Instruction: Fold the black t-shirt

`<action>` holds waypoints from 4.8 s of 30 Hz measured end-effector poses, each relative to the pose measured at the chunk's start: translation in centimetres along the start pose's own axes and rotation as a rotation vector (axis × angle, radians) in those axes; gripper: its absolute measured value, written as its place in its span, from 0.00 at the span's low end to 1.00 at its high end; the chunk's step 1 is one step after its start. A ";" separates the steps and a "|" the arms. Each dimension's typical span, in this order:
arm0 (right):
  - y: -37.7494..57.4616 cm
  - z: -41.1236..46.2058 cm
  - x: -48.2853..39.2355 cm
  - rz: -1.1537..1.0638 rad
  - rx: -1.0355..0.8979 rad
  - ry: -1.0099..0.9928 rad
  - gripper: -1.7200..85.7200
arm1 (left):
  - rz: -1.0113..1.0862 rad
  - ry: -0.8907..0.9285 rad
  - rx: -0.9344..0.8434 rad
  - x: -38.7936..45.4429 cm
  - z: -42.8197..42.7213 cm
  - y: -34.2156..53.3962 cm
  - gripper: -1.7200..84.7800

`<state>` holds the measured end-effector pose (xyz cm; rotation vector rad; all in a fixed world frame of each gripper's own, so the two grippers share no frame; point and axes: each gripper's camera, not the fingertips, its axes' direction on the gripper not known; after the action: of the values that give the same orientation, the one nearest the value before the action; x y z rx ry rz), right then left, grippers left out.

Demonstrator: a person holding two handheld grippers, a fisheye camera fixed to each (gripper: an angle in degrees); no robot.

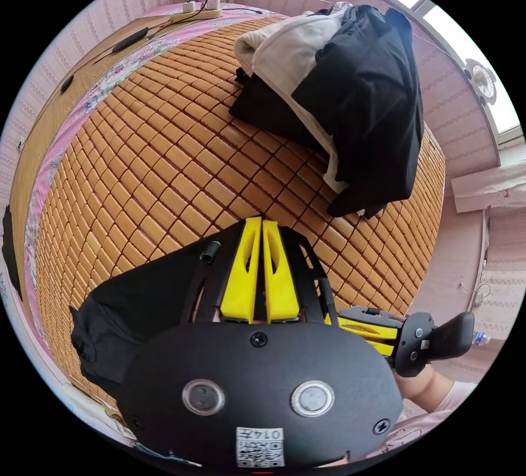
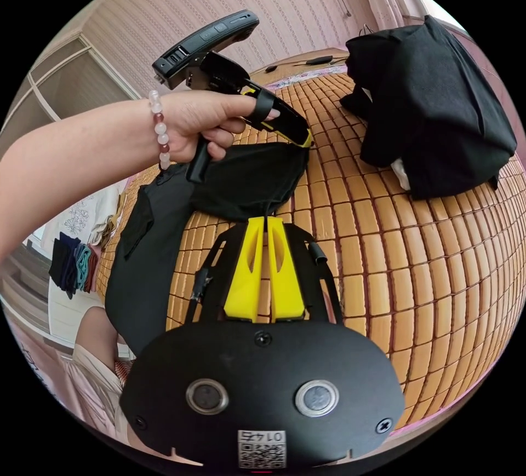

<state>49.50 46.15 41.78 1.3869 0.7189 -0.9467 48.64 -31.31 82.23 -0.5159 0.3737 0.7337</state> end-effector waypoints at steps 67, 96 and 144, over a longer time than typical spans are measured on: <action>22.1 34.1 -35.0 -0.785 -0.505 -0.089 0.13 | -0.362 0.217 0.278 -31.5 -21.6 67.4 0.03; -12.2 55.2 -17.8 -0.402 -0.346 0.153 0.07 | -0.703 0.004 0.413 -54.7 -30.0 70.7 0.09; -8.2 50.3 -10.2 -0.343 -0.319 -0.017 0.18 | -0.546 -0.155 0.384 -47.7 -34.4 69.1 0.11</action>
<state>31.91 -1.90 50.97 0.9917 1.0675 -1.0540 -38.30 -32.78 56.19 -0.1774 0.2048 0.1610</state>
